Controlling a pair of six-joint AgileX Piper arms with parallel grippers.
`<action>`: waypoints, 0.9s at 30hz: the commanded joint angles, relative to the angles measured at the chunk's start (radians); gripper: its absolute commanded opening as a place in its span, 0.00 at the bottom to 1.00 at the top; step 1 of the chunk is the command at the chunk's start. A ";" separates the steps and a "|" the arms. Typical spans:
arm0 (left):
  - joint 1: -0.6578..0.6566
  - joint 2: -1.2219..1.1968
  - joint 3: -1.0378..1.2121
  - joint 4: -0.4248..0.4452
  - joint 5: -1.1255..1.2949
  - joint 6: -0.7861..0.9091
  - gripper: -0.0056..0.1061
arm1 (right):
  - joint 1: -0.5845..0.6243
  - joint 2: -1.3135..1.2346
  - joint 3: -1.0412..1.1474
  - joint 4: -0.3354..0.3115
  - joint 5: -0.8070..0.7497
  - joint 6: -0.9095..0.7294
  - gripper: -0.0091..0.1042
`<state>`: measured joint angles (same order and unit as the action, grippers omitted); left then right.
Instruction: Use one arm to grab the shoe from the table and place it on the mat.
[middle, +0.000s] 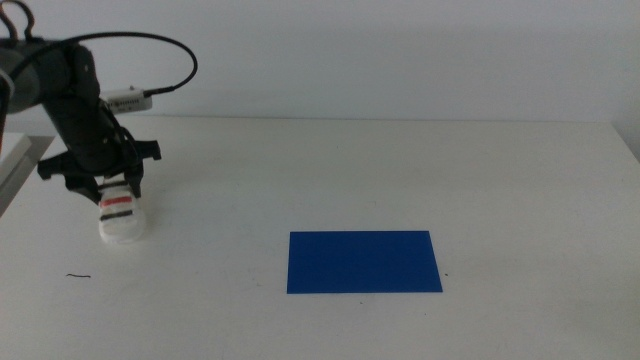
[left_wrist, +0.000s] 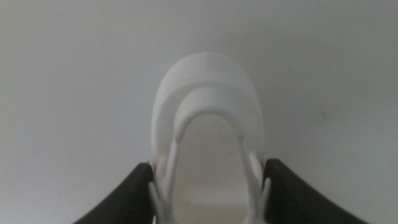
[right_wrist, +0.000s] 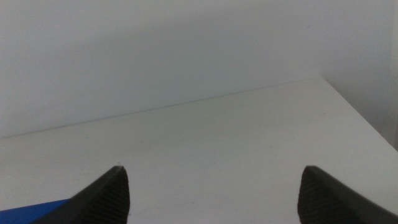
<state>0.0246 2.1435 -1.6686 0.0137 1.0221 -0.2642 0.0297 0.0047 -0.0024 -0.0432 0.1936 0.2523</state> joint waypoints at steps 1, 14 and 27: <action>-0.053 -0.085 -0.009 0.031 0.053 -0.063 0.03 | 0.000 -0.005 0.002 -0.006 -0.008 -0.005 0.78; -0.578 -0.065 -0.182 0.051 0.199 -0.325 0.03 | 0.000 -0.005 0.002 -0.006 -0.008 -0.005 0.78; -0.744 0.115 -0.358 0.031 0.199 0.255 0.03 | 0.000 -0.005 0.002 -0.006 -0.008 -0.005 0.78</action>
<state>-0.7119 2.2644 -2.0087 0.0331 1.2189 -0.2300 0.0297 0.0047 -0.0024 -0.0432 0.1936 0.2523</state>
